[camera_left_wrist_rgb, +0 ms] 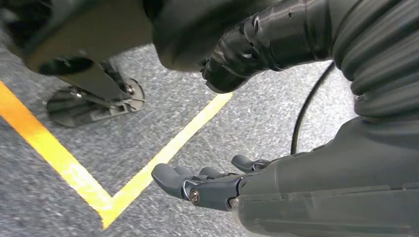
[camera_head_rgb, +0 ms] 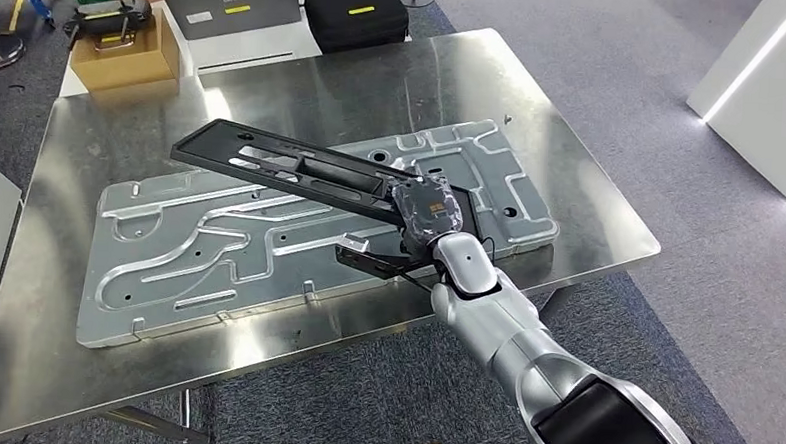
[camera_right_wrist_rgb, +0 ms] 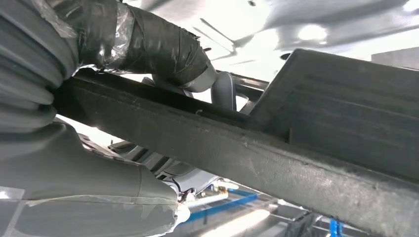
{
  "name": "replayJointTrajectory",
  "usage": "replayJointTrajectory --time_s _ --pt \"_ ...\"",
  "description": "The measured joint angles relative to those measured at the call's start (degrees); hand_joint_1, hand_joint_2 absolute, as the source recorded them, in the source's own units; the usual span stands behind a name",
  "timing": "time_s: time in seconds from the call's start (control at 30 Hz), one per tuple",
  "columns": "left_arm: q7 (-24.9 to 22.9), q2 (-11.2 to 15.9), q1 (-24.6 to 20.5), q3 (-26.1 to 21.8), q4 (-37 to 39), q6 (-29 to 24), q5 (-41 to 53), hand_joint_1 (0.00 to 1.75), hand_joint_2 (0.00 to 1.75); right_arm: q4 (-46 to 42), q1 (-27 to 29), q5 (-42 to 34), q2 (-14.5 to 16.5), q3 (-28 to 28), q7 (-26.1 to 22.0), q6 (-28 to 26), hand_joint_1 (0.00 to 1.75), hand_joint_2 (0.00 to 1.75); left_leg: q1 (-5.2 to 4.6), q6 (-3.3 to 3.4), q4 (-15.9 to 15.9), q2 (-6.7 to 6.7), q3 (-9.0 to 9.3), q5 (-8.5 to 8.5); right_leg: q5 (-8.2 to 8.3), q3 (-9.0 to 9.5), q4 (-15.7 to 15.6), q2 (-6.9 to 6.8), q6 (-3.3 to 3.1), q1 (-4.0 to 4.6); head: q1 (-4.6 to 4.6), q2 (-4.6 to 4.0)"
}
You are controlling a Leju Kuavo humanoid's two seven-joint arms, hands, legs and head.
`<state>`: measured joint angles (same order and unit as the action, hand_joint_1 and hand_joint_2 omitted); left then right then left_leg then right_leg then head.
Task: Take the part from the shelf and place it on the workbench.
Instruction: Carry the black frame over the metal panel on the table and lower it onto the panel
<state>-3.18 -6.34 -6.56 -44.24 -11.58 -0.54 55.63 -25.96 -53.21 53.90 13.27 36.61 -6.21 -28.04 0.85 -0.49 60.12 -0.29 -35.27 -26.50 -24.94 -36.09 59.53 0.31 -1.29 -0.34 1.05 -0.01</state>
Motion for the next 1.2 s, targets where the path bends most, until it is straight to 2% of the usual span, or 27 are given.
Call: replayJointTrajectory --time_s 0.03,0.1,0.13,0.17,0.2,0.23,0.27,0.33,0.37,0.43,0.5,0.57,0.63,0.67,0.7,0.73,0.8,0.83,0.87,1.0,1.03,1.07,1.13,1.17,1.2 --pt "0.40 0.00 -0.06 0.00 0.00 -0.01 0.13 0.00 1.75 0.12 0.07 -0.33 0.01 -0.32 -0.31 0.01 1.69 1.75 0.05 -0.21 2.27 0.02 -0.98 -1.40 0.08 0.14 -0.19 -0.02 -0.28 -0.09 -0.02 0.00" --pt "1.10 -0.01 -0.23 0.00 0.00 -0.01 0.29 0.00 1.75 0.35 0.35 -1.06 0.02 -0.85 -0.92 0.10 1.69 1.75 0.08 -0.52 9.68 0.03 -4.33 -4.96 0.03 0.20 -0.23 -0.07 -0.63 0.04 -0.03 0.00" --pt "1.35 -0.01 -0.30 0.00 0.00 -0.01 0.30 0.00 1.75 0.49 0.58 -1.37 0.01 -1.07 -1.12 0.17 1.69 1.75 0.09 -0.63 13.11 0.03 -5.98 -6.14 0.00 0.21 -0.21 -0.08 -0.70 0.13 -0.02 0.01" --pt "1.56 -0.02 -0.34 0.00 0.00 -0.01 0.31 0.00 1.75 0.65 0.84 -1.58 0.01 -1.31 -1.31 0.27 1.69 1.75 0.09 -0.67 14.87 0.03 -6.89 -6.30 -0.04 0.22 -0.16 -0.07 -0.75 0.20 -0.02 0.01" --pt "1.73 -0.02 -0.37 0.00 0.00 -0.01 0.31 0.00 1.75 0.79 1.07 -1.70 0.00 -1.54 -1.43 0.37 1.69 1.75 0.09 -0.63 14.37 0.03 -6.72 -5.31 -0.08 0.24 -0.10 -0.02 -0.77 0.25 -0.02 0.01" --pt "1.85 -0.02 -0.40 0.00 0.00 -0.01 0.32 0.00 1.75 0.88 1.23 -1.73 -0.01 -1.73 -1.52 0.46 1.69 1.75 0.09 -0.51 11.64 0.04 -5.48 -3.45 -0.13 0.28 -0.01 0.05 -0.75 0.27 -0.03 0.01" --pt "1.97 -0.02 -0.44 0.00 0.00 -0.04 0.33 0.00 1.75 0.94 1.32 -1.73 -0.01 -1.90 -1.59 0.56 1.69 1.75 0.08 -0.31 7.51 0.04 -3.58 -1.33 -0.21 0.33 0.08 0.11 -0.69 0.28 -0.03 0.01" --pt "2.25 -0.01 -0.64 0.00 0.00 -0.14 0.34 0.00 1.75 1.00 1.34 -1.62 -0.06 -2.20 -1.57 0.65 1.69 1.75 -0.13 0.18 0.66 0.01 -0.27 0.99 -0.32 0.26 0.25 0.20 -0.34 0.45 -0.03 0.00" --pt "2.43 -0.01 -0.72 0.00 0.00 -0.19 0.33 0.00 1.75 1.07 1.37 -1.40 -0.11 -2.36 -1.51 0.62 1.69 1.75 -0.28 0.40 -0.84 -0.03 0.44 1.18 -0.31 0.20 0.26 0.21 -0.11 0.48 -0.01 0.01" --pt "2.74 -0.02 -0.77 -0.03 0.00 -0.23 0.30 0.00 1.75 1.25 1.56 -0.49 -0.29 -2.59 -1.27 0.37 1.69 1.75 -0.43 0.87 -1.32 -0.09 0.63 1.15 -0.18 0.18 0.13 0.24 0.45 0.47 0.00 0.01" --pt "2.93 -0.05 -0.77 -0.08 0.00 -0.25 0.28 0.00 1.75 1.38 1.89 1.51 -0.59 -2.62 -0.27 -0.77 1.69 1.75 -0.18 1.57 -1.88 0.04 0.88 1.52 -0.90 -0.14 0.99 0.19 1.06 0.46 0.03 0.00" --pt "3.04 -0.10 -0.84 -0.13 0.00 -0.27 0.28 0.00 1.75 1.51 2.28 4.95 -0.95 -2.61 1.85 -3.52 1.69 1.75 0.07 2.14 -2.34 0.15 1.03 1.84 -3.70 -2.30 5.69 0.10 1.58 0.38 0.07 0.01" --pt "3.08 -0.11 -0.85 -0.18 0.00 -0.28 0.31 0.00 1.75 1.75 2.82 8.85 -1.34 -2.57 4.27 -6.63 1.69 1.75 0.07 2.29 -2.33 0.14 0.98 1.86 -6.81 -5.70 12.78 0.04 1.94 0.16 0.08 0.01" --pt "3.09 -0.11 -0.84 -0.21 0.00 -0.28 0.35 0.00 1.75 1.90 3.15 10.81 -1.58 -2.52 5.37 -7.79 1.69 1.75 0.07 2.30 -2.27 0.13 0.97 1.84 -7.29 -6.84 15.04 0.03 2.09 0.00 0.09 0.01" --pt "3.09 -0.13 -0.81 -0.22 0.00 -0.29 0.39 0.00 1.75 2.04 3.46 12.68 -1.79 -2.47 6.39 -8.59 1.27 1.31 0.08 2.29 -2.17 0.11 0.97 1.78 -6.76 -7.14 15.43 0.02 2.19 -0.17 0.09 0.00" --pt "3.08 -0.16 -0.78 -0.23 0.00 -0.30 0.43 0.00 1.75 2.17 3.70 14.48 -1.97 -2.41 7.34 -9.11 0.85 0.87 0.09 2.23 -2.03 0.10 0.97 1.68 -5.29 -6.38 13.69 -0.01 2.25 -0.33 0.09 0.00" --pt "3.07 -0.25 -0.75 -0.25 0.00 -0.31 0.50 0.00 1.75 2.32 3.87 17.31 -2.24 -2.36 8.73 -9.54 0.00 0.00 0.05 1.86 -1.61 0.08 0.91 1.35 -1.73 -2.83 6.39 -0.08 2.19 -0.51 0.10 -0.01" --pt "3.05 -0.27 -0.79 -0.26 0.00 -0.32 0.52 0.00 1.75 2.35 3.87 18.28 -2.31 -2.35 9.21 -9.65 0.00 0.00 -0.04 1.60 -1.37 0.07 0.81 1.19 -0.70 -1.33 3.28 -0.10 2.04 -0.47 0.08 -0.01" --pt "3.00 -0.28 -0.83 -0.28 0.00 -0.36 0.54 0.00 1.75 2.38 3.88 18.96 -2.37 -2.35 9.55 -9.73 0.00 0.00 -0.14 1.29 -1.24 0.07 0.73 1.10 -0.32 -0.45 1.41 -0.09 1.84 -0.38 0.06 0.00" --pt "2.69 -0.28 -0.80 -0.57 0.00 -0.40 0.38 0.00 1.75 2.55 4.06 20.42 -2.54 -2.34 10.26 -9.79 0.00 0.00 0.01 0.09 -0.89 0.10 0.55 0.56 -0.24 -0.06 0.39 -0.04 0.49 -0.21 0.04 0.00" --pt "2.68 -0.28 -0.77 -0.62 0.00 -0.31 0.37 0.00 1.31 2.55 4.07 20.55 -2.54 -2.34 10.29 -9.76 0.00 0.00 0.07 -0.16 0.47 0.11 -0.01 -0.42 -0.14 0.05 0.20 -0.09 0.14 -0.31 0.03 0.00" --pt "2.68 -0.28 -0.75 -0.64 0.00 -0.21 0.37 0.00 0.87 2.56 4.09 20.63 -2.54 -2.34 10.29 -9.72 0.00 0.00 0.11 -0.35 3.11 0.13 -1.18 -1.98 -0.08 0.14 0.08 -0.14 -0.11 -0.37 0.01 0.00" --pt "2.68 -0.29 -0.71 -0.70 0.00 -0.06 0.34 0.00 0.00 2.66 4.27 20.69 -2.54 -2.34 10.29 -9.63 0.00 0.00 0.12 -0.57 10.69 0.12 -4.67 -5.43 -0.13 0.16 0.06 -0.22 -0.39 -0.20 -0.02 0.00" --pt "2.67 -0.30 -0.68 -0.76 0.00 -0.03 0.33 0.00 0.00 2.74 4.42 20.67 -2.54 -2.34 10.28 -9.58 0.00 0.00 0.11 -0.59 13.67 0.12 -6.08 -6.31 -0.15 0.17 0.07 -0.24 -0.43 -0.07 -0.01 0.00" --pt "2.66 -0.30 -0.64 -0.84 0.00 -0.01 0.31 0.00 0.00 2.80 4.56 20.59 -2.54 -2.34 10.21 -9.54 0.00 0.00 0.10 -0.53 14.71 0.12 -6.58 -6.12 -0.17 0.19 0.09 -0.22 -0.47 0.04 -0.02 0.00"
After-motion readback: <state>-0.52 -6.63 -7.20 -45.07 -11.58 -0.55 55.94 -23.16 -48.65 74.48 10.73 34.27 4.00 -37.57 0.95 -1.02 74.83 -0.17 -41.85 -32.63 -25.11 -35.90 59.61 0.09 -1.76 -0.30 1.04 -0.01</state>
